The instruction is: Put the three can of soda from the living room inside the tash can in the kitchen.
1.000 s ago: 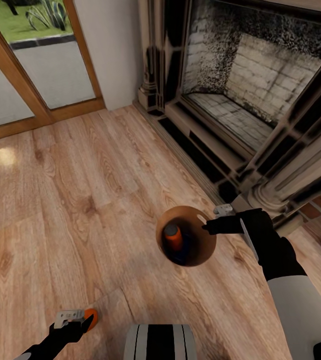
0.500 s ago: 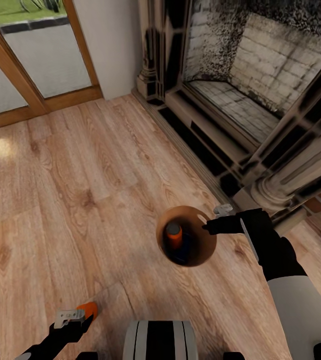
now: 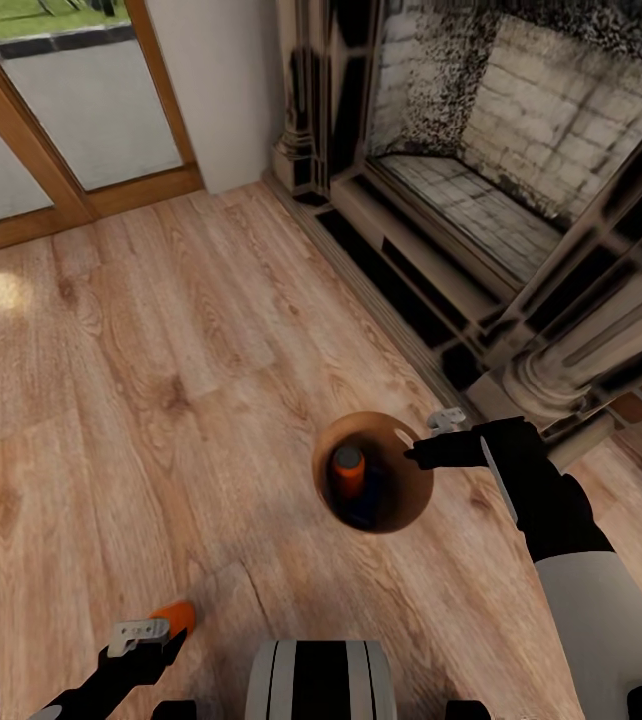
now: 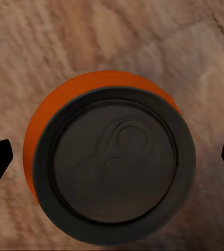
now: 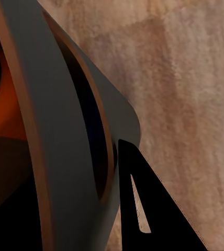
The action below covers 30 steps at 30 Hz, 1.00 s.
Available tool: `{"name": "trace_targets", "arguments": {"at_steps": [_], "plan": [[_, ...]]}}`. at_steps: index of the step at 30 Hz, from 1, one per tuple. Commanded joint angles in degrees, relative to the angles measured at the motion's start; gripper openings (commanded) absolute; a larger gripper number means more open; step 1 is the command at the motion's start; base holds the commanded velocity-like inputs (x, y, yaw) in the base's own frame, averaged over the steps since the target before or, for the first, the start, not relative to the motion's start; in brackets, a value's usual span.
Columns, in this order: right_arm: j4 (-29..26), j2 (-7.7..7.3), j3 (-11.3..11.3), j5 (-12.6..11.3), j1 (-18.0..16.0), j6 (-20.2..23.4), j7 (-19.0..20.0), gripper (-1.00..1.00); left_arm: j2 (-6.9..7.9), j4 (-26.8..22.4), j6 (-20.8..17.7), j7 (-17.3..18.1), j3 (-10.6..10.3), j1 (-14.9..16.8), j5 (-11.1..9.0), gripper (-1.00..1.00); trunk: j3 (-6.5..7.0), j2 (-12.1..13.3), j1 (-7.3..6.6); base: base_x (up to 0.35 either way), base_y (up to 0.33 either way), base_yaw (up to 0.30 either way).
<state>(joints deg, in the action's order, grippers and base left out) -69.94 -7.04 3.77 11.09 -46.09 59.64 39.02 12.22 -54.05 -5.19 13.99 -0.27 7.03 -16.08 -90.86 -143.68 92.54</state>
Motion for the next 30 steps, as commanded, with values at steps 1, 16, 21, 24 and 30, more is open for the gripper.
{"name": "trace_targets", "arguments": {"at_steps": [1, 16, 21, 24, 30], "plan": [[-0.02, 0.00, 0.01, -1.33, -0.01, 0.36, 0.09, -1.00, 0.00, 0.00, 0.00, 0.01, 0.00, 0.00, 0.00, 1.00, -0.22, -0.02, 0.02, 0.000, 0.000, 0.000], [-0.02, 0.00, 0.03, -1.30, 0.04, 0.36, 0.09, -1.00, 0.00, -0.03, 0.12, -0.12, 0.12, 0.00, -0.08, -1.00, -0.22, -0.02, 0.02, 0.000, 0.000, 0.000], [-0.02, 0.00, 0.08, -1.30, 0.04, 0.36, 0.09, -1.00, 0.00, -0.01, 0.10, -0.32, 0.10, 0.00, -0.02, -1.00, -0.22, -0.02, 0.02, 0.000, 0.000, 0.000], [-0.02, 0.00, 0.09, -1.33, 0.04, 0.36, 0.09, -1.00, 0.00, 0.00, 0.09, -0.35, 0.10, 0.00, -0.01, -1.00, -0.22, -0.02, 0.02, 0.000, 0.000, 0.000], [-0.02, 0.08, 0.09, -1.33, 0.04, 0.36, 0.09, -1.00, 0.00, 0.05, 0.09, -0.37, 0.10, 0.00, 0.01, -1.00, 0.66, 0.04, -0.09, 0.000, 0.000, 0.000]]}}
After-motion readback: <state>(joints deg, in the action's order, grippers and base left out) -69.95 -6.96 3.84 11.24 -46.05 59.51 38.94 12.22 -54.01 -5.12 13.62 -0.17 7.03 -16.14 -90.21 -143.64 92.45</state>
